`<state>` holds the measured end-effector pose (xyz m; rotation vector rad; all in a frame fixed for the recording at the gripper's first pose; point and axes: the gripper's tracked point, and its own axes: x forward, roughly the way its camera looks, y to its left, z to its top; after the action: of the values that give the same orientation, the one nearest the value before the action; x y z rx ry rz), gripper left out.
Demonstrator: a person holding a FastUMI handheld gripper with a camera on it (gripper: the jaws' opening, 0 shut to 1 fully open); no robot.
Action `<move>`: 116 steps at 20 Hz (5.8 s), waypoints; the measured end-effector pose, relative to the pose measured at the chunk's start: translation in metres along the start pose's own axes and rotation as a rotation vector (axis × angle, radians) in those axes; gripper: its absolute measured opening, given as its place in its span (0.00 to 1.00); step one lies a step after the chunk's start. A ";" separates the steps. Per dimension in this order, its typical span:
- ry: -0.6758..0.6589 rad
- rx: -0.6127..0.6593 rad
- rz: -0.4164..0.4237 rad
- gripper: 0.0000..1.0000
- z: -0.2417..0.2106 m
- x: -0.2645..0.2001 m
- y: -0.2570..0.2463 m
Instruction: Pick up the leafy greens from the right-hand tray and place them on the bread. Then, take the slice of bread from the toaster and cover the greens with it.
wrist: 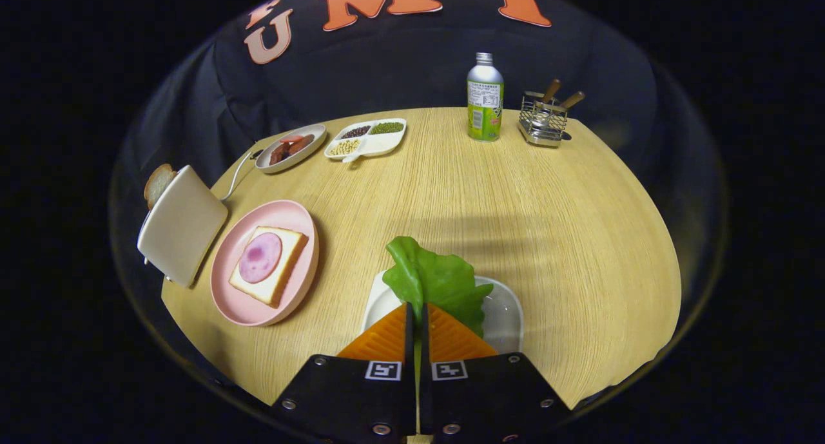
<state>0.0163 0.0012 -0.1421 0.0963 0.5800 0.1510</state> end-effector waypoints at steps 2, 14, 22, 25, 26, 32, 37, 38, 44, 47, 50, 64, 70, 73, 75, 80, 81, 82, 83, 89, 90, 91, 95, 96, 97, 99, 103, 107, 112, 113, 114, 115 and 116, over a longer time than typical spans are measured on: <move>-0.032 0.020 0.034 0.03 0.011 -0.007 0.009; -0.175 -0.032 0.206 0.03 0.070 -0.020 0.094; -0.168 -0.068 0.256 0.03 0.078 -0.002 0.135; -0.151 -0.092 0.256 0.03 0.075 0.009 0.148; -0.138 -0.101 0.258 0.03 0.072 0.013 0.152; -0.076 -0.132 0.304 0.03 0.055 0.031 0.188; -0.031 -0.165 0.314 0.03 0.041 0.042 0.208; -0.018 -0.168 0.314 0.03 0.038 0.045 0.211; 0.013 -0.203 0.296 0.07 0.026 0.050 0.219; 0.000 -0.197 0.283 0.14 0.029 0.048 0.217; -0.022 -0.162 0.289 0.24 0.038 0.041 0.218; -0.390 -0.226 0.314 0.84 0.140 -0.041 0.257; -0.422 -0.253 0.357 0.93 0.151 -0.055 0.289; -0.422 -0.262 0.365 0.93 0.152 -0.058 0.302; -0.419 -0.271 0.373 0.93 0.153 -0.059 0.310; -0.416 -0.303 0.377 0.93 0.152 -0.060 0.326; -0.408 -0.308 0.380 0.93 0.151 -0.061 0.331; -0.401 -0.312 0.382 0.93 0.152 -0.062 0.334; -0.396 -0.316 0.386 0.93 0.154 -0.064 0.338; -0.325 -0.335 0.445 0.97 0.156 -0.071 0.378; -0.303 -0.337 0.455 0.97 0.155 -0.071 0.385; -0.282 -0.344 0.460 0.97 0.153 -0.071 0.392; -0.213 -0.364 0.458 0.97 0.148 -0.063 0.414; -0.189 -0.363 0.462 0.97 0.145 -0.061 0.420; -0.168 -0.359 0.463 0.97 0.142 -0.060 0.423; -0.133 -0.356 0.459 0.97 0.142 -0.057 0.430; -0.072 -0.350 0.434 0.97 0.142 -0.049 0.439; 0.035 -0.308 0.426 0.97 0.137 -0.038 0.450; 0.133 -0.229 0.403 0.92 0.137 -0.019 0.459; 0.156 -0.212 0.398 0.88 0.136 -0.015 0.460; 0.175 -0.196 0.394 0.85 0.134 -0.012 0.461; 0.191 -0.181 0.383 0.79 0.133 -0.006 0.461; 0.201 -0.176 0.373 0.76 0.132 0.000 0.461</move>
<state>0.0361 0.4489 0.0295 0.0176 0.7433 0.5777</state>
